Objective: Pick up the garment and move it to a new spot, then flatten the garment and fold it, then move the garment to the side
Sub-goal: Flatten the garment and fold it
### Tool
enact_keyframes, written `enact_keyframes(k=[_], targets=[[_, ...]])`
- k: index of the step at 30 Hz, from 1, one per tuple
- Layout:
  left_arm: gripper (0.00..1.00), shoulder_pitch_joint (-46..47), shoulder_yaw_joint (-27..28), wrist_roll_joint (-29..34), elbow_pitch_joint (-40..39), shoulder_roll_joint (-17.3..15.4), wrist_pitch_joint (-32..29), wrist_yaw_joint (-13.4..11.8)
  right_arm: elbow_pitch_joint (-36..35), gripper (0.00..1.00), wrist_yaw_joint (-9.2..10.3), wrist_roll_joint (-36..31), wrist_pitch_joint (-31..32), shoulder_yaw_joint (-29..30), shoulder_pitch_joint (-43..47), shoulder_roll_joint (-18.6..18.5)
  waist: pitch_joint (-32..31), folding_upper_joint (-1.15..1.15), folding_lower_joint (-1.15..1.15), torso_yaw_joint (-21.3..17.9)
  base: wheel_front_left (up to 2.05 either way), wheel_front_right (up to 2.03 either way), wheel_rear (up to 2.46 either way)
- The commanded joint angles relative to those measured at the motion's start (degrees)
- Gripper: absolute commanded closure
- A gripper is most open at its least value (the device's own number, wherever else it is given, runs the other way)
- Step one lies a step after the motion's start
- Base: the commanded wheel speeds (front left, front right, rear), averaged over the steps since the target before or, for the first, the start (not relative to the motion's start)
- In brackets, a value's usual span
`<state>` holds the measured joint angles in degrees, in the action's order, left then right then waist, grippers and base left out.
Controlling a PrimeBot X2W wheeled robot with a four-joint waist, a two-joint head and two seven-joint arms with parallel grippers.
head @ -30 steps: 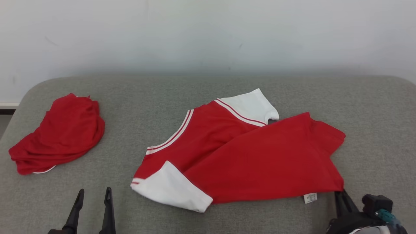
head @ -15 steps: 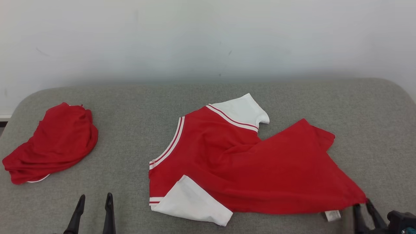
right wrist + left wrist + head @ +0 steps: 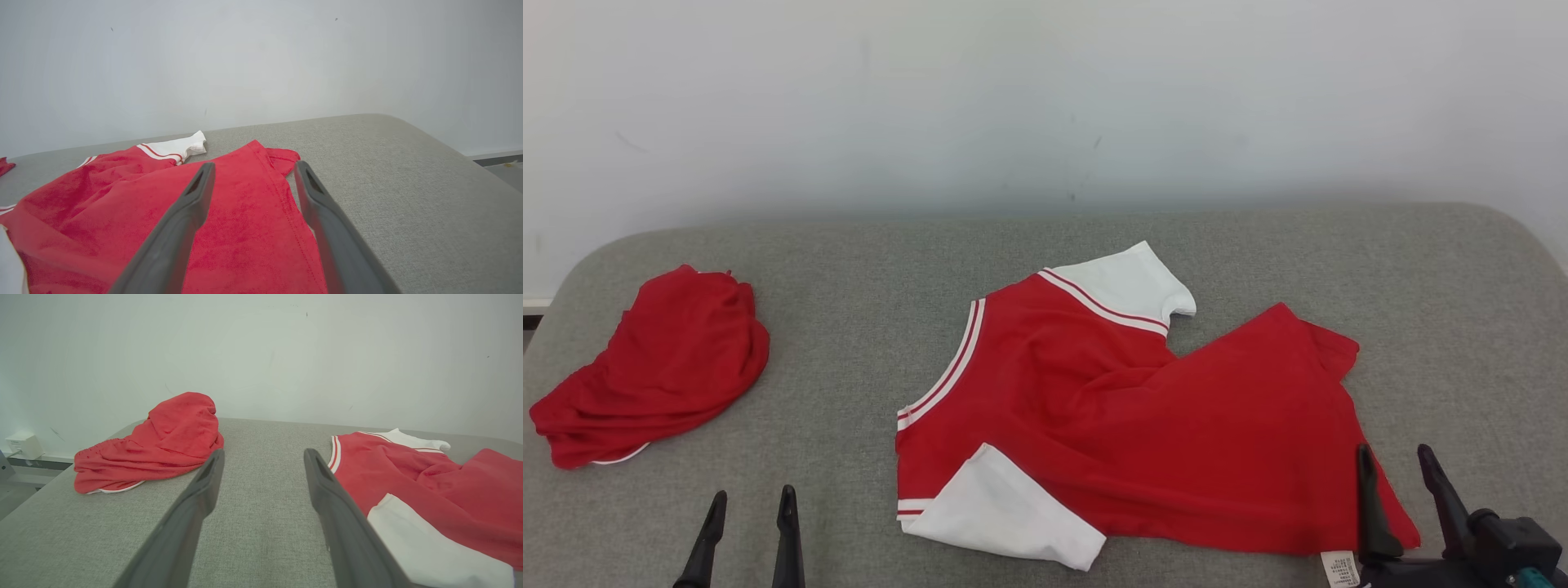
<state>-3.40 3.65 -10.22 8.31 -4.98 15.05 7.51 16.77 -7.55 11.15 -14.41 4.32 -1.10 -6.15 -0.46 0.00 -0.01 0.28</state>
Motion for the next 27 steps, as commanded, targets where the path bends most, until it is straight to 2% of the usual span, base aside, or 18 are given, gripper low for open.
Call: enact_keyframes(k=[1,7,12,16,20,21,27], targets=[[0.00,-0.05,0.17,0.15,0.06,-0.02,0.19,-0.06,-1.32,0.00,0.12,-0.20,-0.41,-0.66,0.90,0.57,0.08,0.00,0.01,0.00,0.00,0.00,0.00],[0.00,0.19,0.20,0.14,0.49,0.24,0.19,-0.06,-4.09,0.00,0.12,-0.24,-0.72,-2.91,2.48,2.31,0.51,0.00,0.01,0.14,0.00,0.00,0.00],[0.00,3.69,-1.04,0.77,0.97,-2.23,0.20,-0.06,-4.22,0.00,0.12,-0.20,-0.74,-3.81,1.10,2.79,2.02,0.00,0.01,-0.31,0.00,0.00,0.00],[0.00,10.16,-3.64,0.17,1.87,-6.22,0.20,-0.06,-4.02,0.00,0.12,-0.17,-0.79,-4.38,-0.53,2.95,4.21,0.00,0.01,-1.45,0.00,0.00,0.00],[0.00,19.80,-8.23,-4.10,5.19,-11.36,-0.47,-0.07,-3.79,0.00,0.12,0.02,-0.80,-5.03,-2.65,3.10,7.32,0.00,0.01,-3.60,0.00,0.00,0.00],[0.00,19.80,-8.23,-4.10,5.19,-11.36,-0.47,-0.07,-3.79,0.00,0.12,0.02,-0.80,-5.03,-2.65,3.10,7.32,0.00,0.01,-3.60,0.00,0.00,0.00],[0.00,35.08,-17.04,-11.37,8.83,-19.66,-4.84,-0.09,-3.91,0.00,0.12,0.70,-0.78,-5.86,-5.75,3.26,13.00,0.00,0.01,-7.46,0.00,0.00,0.00]])
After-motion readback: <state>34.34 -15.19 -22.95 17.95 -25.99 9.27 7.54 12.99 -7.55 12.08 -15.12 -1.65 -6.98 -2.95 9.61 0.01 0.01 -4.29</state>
